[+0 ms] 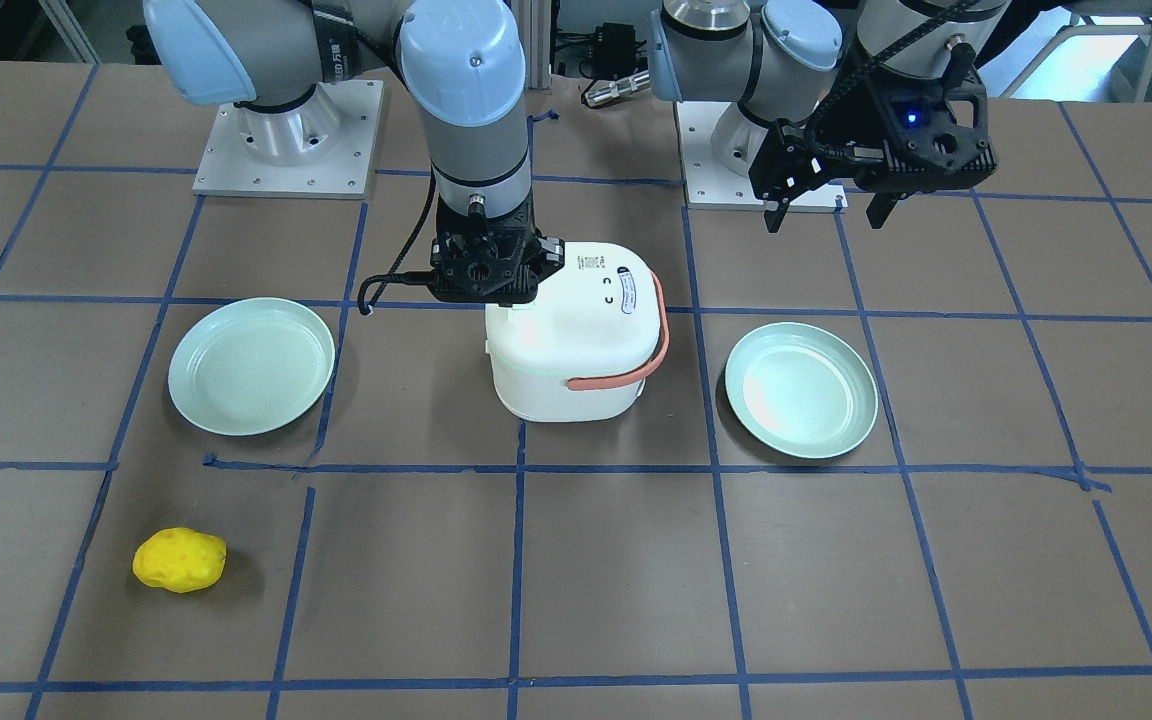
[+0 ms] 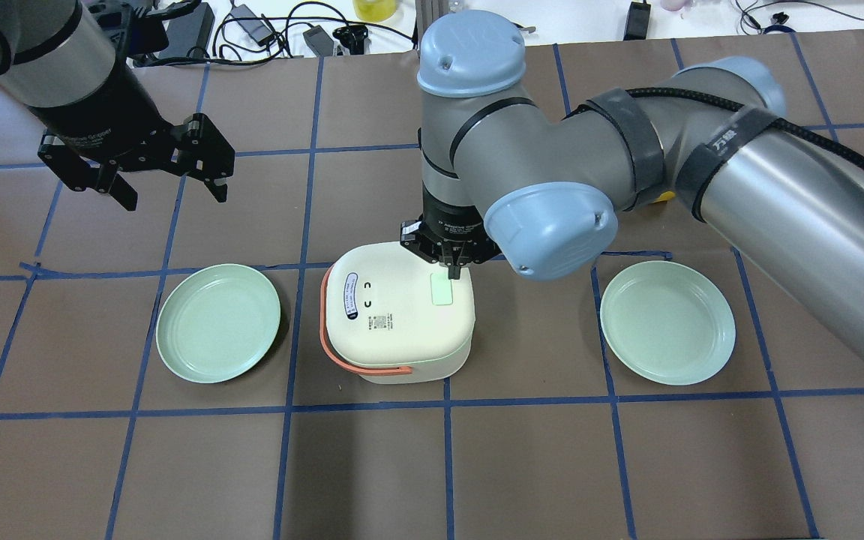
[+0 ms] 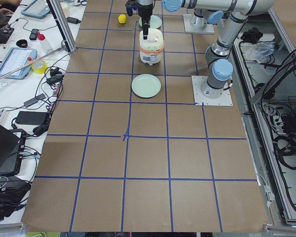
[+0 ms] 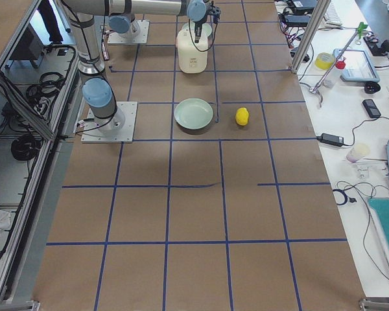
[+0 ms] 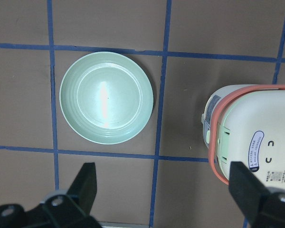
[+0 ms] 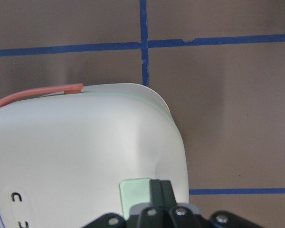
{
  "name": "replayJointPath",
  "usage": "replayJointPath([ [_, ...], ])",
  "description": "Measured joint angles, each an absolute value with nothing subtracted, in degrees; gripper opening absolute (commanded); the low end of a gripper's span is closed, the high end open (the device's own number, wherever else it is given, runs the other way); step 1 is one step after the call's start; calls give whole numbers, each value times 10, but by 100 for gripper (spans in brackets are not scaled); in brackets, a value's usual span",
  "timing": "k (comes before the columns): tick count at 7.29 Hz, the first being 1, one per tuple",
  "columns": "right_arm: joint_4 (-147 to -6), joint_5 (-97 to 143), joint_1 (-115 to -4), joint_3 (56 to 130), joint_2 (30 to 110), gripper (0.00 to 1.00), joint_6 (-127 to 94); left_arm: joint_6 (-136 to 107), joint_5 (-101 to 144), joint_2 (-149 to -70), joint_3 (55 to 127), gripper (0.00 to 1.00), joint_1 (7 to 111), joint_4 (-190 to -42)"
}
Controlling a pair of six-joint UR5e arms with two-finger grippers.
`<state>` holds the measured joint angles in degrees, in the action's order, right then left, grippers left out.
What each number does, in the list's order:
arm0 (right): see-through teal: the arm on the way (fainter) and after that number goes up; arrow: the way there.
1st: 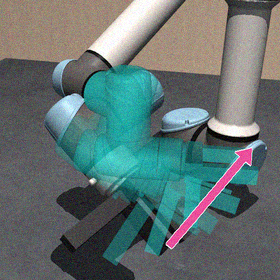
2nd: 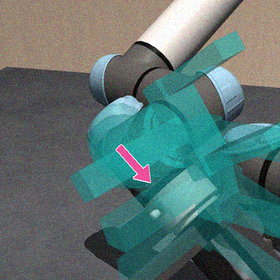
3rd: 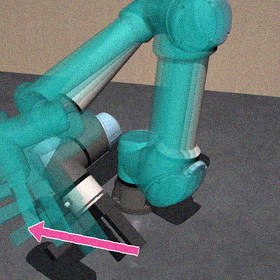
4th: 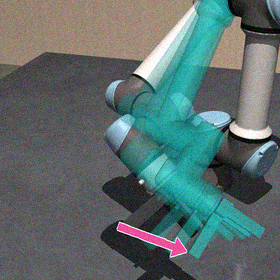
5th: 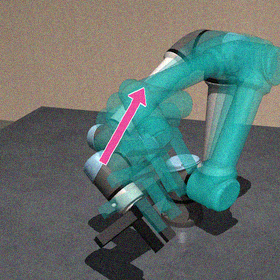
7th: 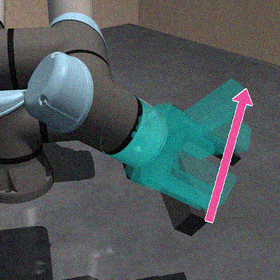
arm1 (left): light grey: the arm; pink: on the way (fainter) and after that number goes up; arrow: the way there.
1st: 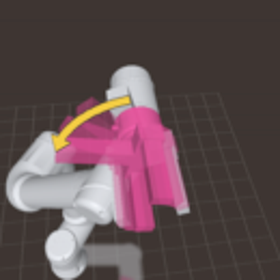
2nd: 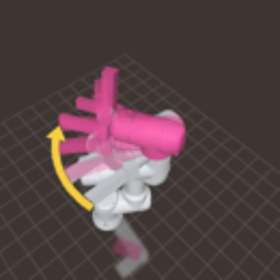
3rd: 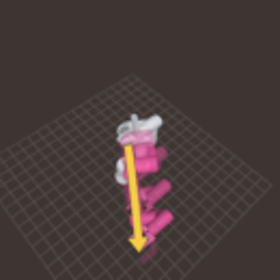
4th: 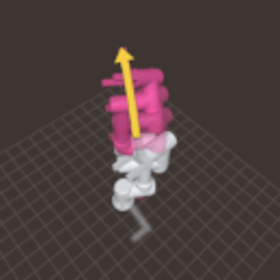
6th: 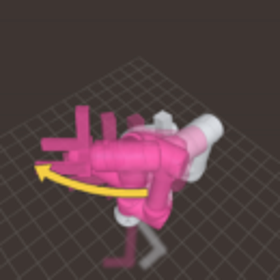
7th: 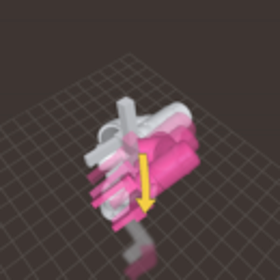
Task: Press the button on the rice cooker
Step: 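Press down on the lid button with the right gripper, then lift the right gripper off the cooker as the lid pops open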
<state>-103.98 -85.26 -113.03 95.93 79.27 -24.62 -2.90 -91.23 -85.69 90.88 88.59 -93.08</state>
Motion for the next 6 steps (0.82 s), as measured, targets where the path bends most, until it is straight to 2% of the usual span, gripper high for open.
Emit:
replayJointPath([
  [6,-1052,-853,-1146,959,790,0,-250,-28,-912,-857,909,100,886,-931],
])
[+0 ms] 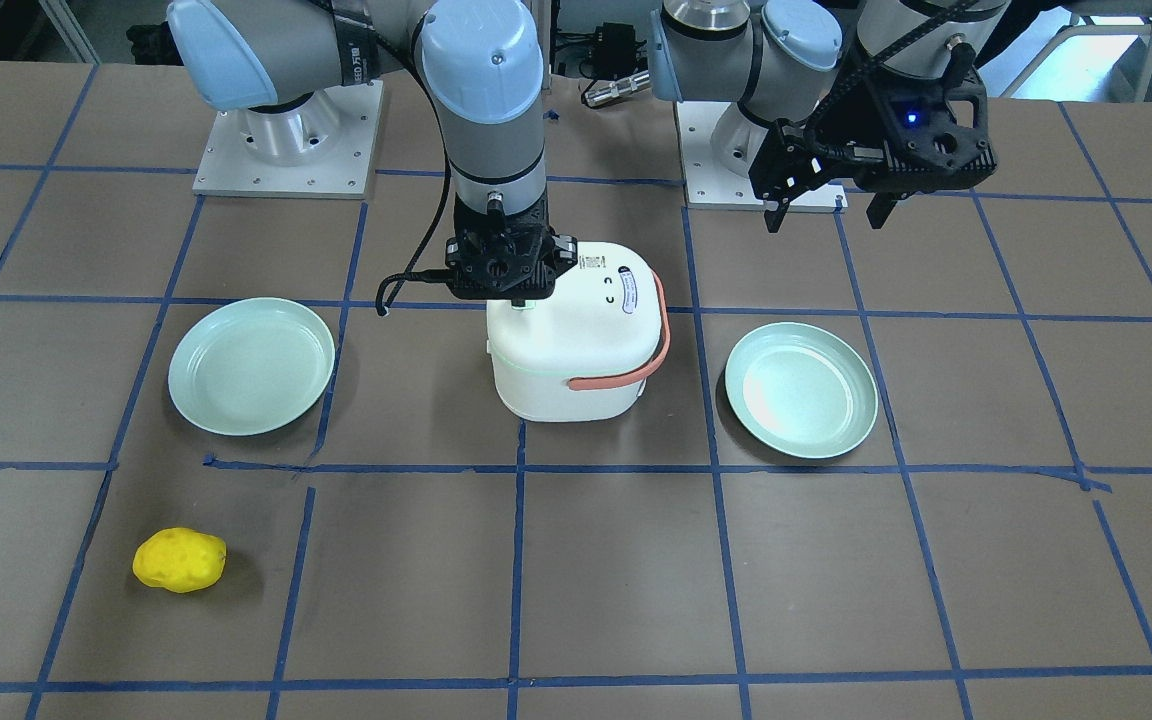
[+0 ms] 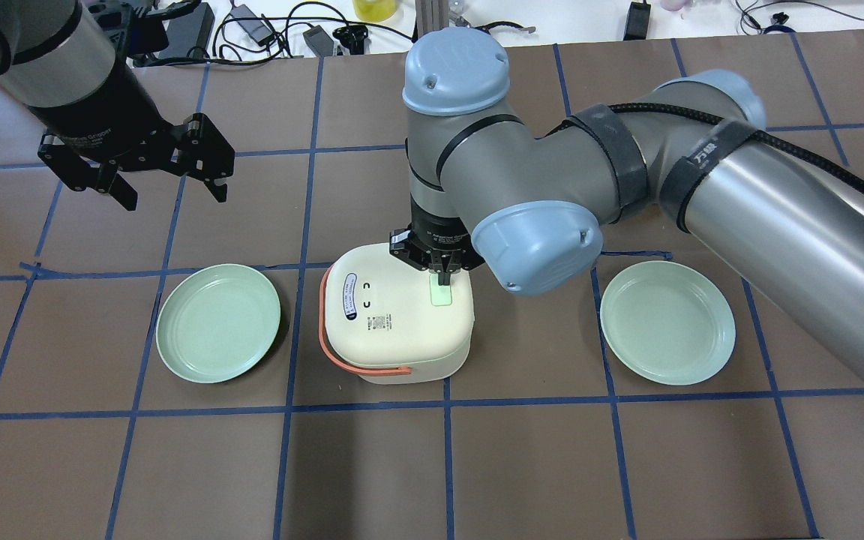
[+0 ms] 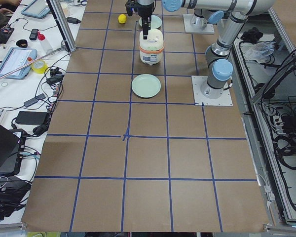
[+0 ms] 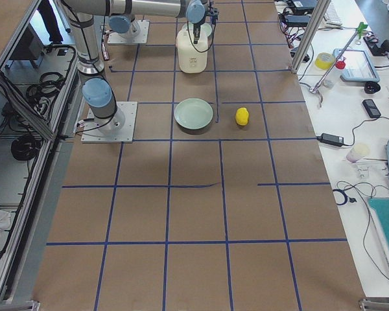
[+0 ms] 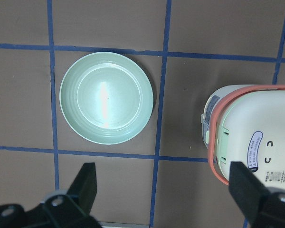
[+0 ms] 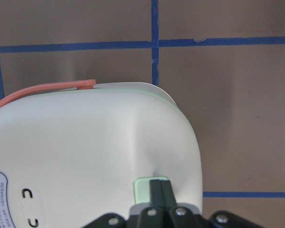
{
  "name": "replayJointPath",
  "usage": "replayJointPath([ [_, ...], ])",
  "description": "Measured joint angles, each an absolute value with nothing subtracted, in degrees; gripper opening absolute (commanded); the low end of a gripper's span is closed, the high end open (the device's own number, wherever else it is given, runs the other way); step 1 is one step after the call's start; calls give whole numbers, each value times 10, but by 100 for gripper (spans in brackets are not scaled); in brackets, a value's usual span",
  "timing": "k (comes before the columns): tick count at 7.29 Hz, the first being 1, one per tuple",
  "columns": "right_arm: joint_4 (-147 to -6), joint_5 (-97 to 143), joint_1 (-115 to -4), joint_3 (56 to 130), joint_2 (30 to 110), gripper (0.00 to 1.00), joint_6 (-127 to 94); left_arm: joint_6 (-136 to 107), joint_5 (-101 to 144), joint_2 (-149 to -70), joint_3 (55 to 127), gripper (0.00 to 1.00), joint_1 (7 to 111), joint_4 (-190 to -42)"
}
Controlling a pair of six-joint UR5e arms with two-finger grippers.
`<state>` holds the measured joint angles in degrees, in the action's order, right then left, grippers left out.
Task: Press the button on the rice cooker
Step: 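Lift the right gripper off the cooker as the lid pops open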
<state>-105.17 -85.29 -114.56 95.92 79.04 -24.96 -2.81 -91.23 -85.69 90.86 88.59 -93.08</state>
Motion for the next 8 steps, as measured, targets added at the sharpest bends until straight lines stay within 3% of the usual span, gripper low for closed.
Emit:
replayJointPath([
  [4,-1053,-853,-1149,967,789,0,-243,-28,-912,-857,909,100,886,-931],
  [5,-1053,-854,-1149,965,789,30,-242,-28,-912,-857,909,100,886,-931],
  [6,-1051,-862,-1148,958,790,95,-241,-28,-912,-857,909,100,886,-931],
  [8,-1033,-910,-1142,924,796,100,-238,-29,-912,-857,909,100,886,-931],
])
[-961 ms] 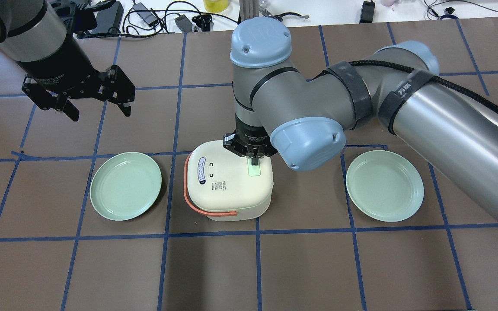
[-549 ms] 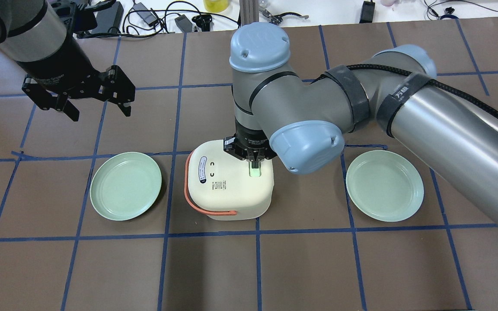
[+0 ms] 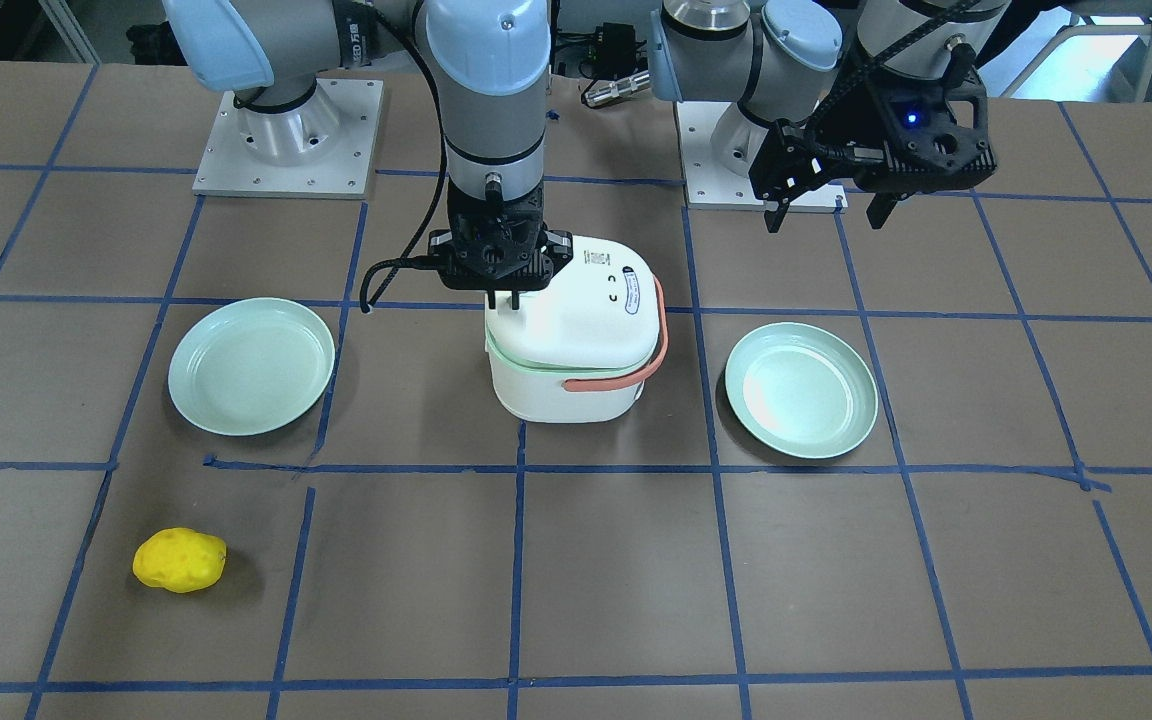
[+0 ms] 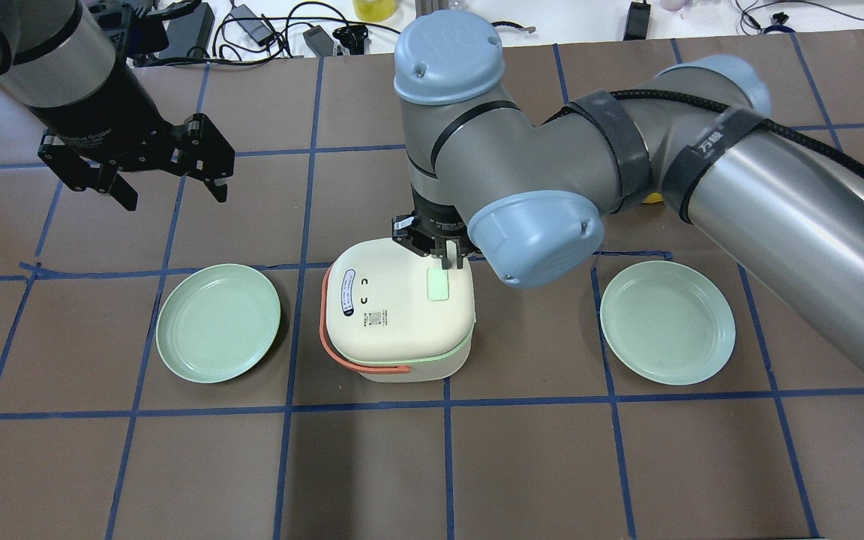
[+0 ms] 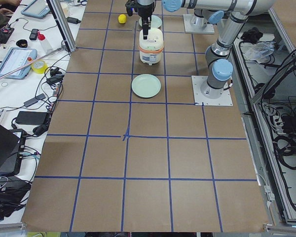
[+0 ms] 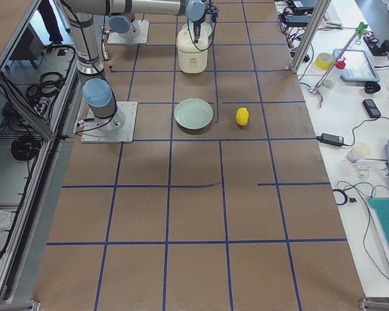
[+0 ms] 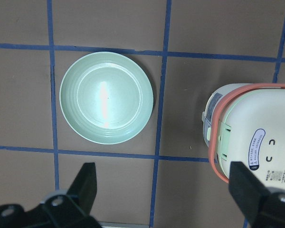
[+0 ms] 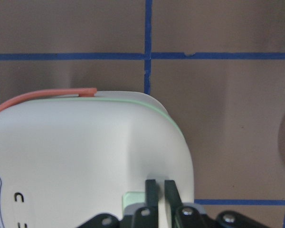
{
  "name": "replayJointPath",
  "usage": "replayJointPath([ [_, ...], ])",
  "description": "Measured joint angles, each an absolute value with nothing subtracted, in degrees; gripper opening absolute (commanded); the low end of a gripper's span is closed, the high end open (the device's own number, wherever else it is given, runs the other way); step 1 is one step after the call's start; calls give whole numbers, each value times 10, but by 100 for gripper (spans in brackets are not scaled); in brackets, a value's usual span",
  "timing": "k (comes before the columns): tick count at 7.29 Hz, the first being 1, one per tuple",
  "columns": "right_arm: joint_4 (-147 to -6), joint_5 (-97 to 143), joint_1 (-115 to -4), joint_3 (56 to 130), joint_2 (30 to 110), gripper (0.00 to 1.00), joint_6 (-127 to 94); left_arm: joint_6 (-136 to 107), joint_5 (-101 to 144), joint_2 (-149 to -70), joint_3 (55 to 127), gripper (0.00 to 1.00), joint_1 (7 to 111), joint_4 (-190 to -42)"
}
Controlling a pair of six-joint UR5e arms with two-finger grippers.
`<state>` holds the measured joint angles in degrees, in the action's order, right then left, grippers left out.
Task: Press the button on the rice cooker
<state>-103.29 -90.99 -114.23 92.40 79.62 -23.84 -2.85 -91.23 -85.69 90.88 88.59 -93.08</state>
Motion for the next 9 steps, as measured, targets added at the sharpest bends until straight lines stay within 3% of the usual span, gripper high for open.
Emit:
replayJointPath([
  [3,-928,-930,-1078,829,802,100,-119,-29,-912,-857,909,100,886,-931],
  [9,-917,-923,-965,771,820,100,-24,-29,-912,-857,909,100,886,-931],
])
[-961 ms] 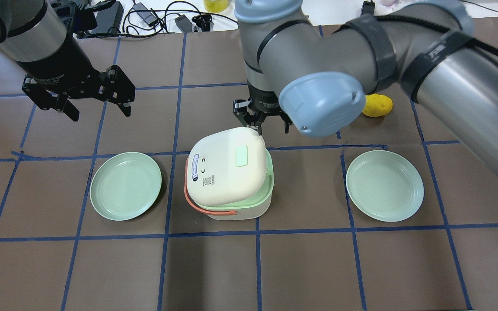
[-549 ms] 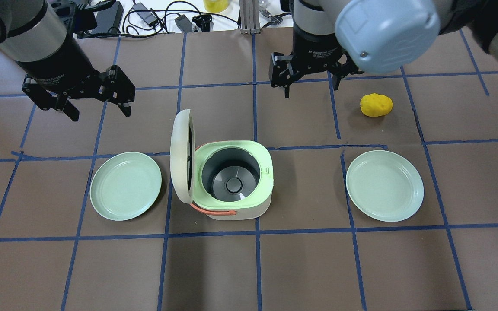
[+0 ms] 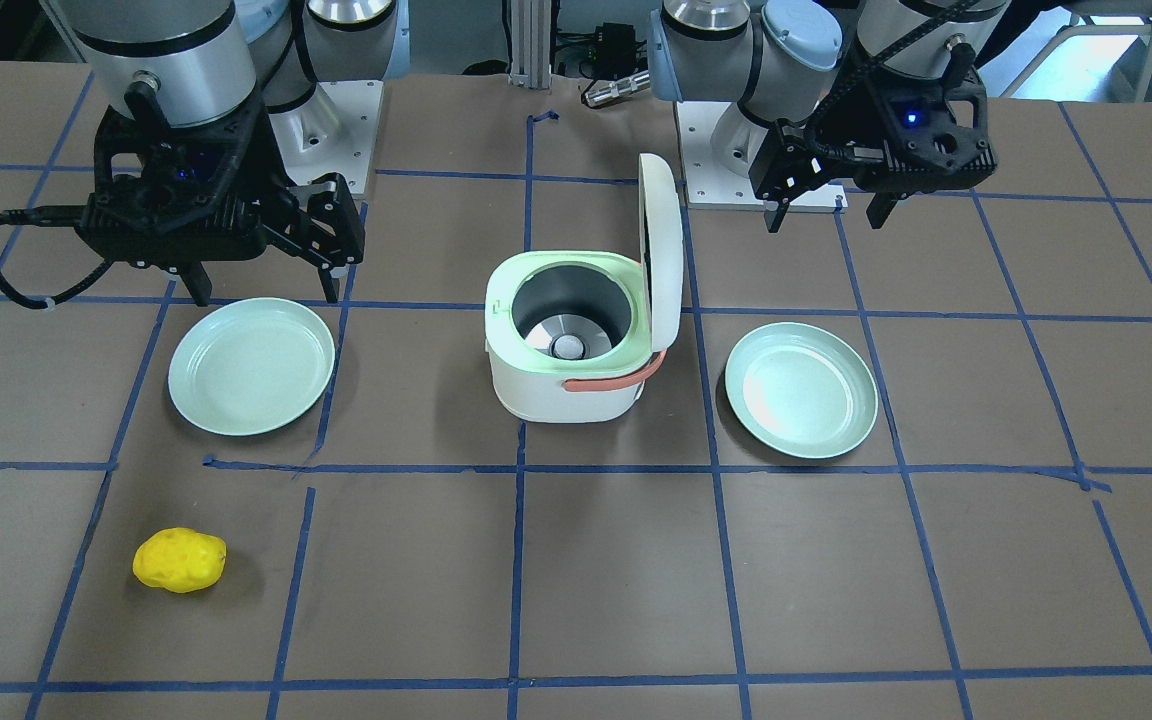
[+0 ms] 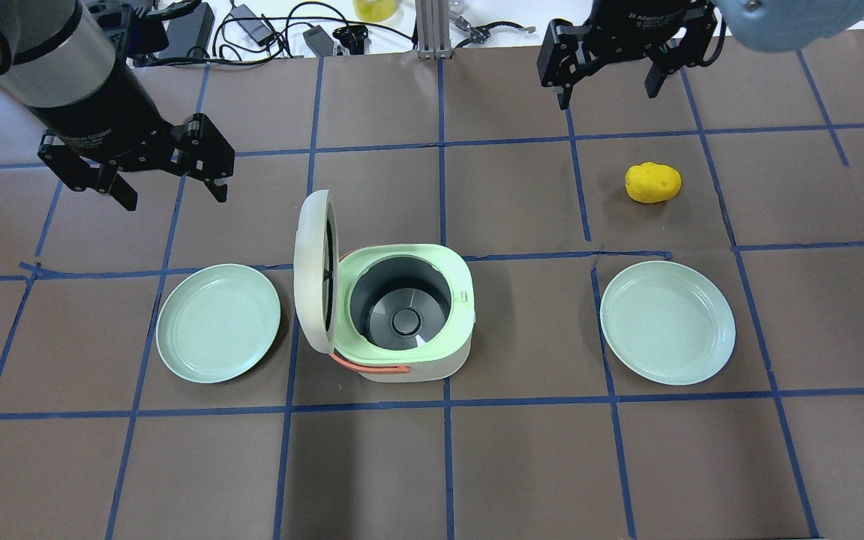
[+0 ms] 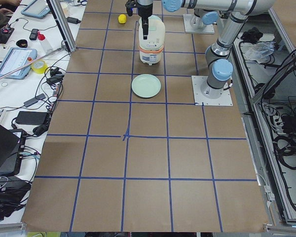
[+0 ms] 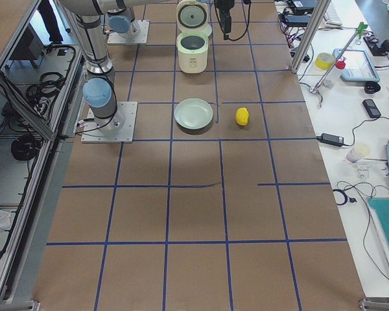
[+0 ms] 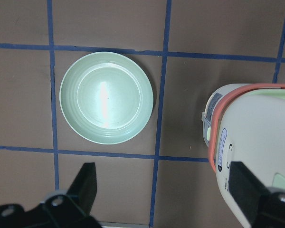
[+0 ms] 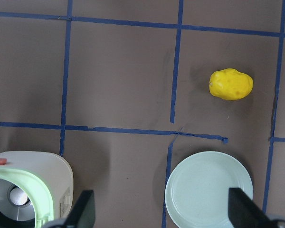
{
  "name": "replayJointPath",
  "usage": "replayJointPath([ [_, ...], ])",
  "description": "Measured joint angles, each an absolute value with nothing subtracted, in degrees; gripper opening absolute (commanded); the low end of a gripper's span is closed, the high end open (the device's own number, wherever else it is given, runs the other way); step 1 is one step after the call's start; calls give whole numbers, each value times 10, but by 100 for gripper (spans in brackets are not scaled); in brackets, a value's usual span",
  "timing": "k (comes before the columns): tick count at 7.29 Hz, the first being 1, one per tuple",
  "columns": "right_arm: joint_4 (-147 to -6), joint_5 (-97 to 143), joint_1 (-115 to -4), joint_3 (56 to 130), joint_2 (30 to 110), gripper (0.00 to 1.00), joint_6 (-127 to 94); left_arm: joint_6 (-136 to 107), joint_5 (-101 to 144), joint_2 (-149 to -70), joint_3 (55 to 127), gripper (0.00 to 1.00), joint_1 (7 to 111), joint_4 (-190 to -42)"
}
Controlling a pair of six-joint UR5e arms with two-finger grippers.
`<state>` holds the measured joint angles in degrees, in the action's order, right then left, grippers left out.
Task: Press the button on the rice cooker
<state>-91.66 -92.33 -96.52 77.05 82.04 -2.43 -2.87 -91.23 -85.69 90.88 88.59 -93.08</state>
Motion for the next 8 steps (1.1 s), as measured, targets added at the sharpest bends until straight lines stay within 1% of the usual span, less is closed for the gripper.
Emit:
replayJointPath([
  [3,-949,-906,-939,769,821,100,-24,-28,-912,-857,909,100,886,-931],
  [8,-939,-897,-932,779,839,100,-24,-29,-912,-857,909,100,886,-931],
])
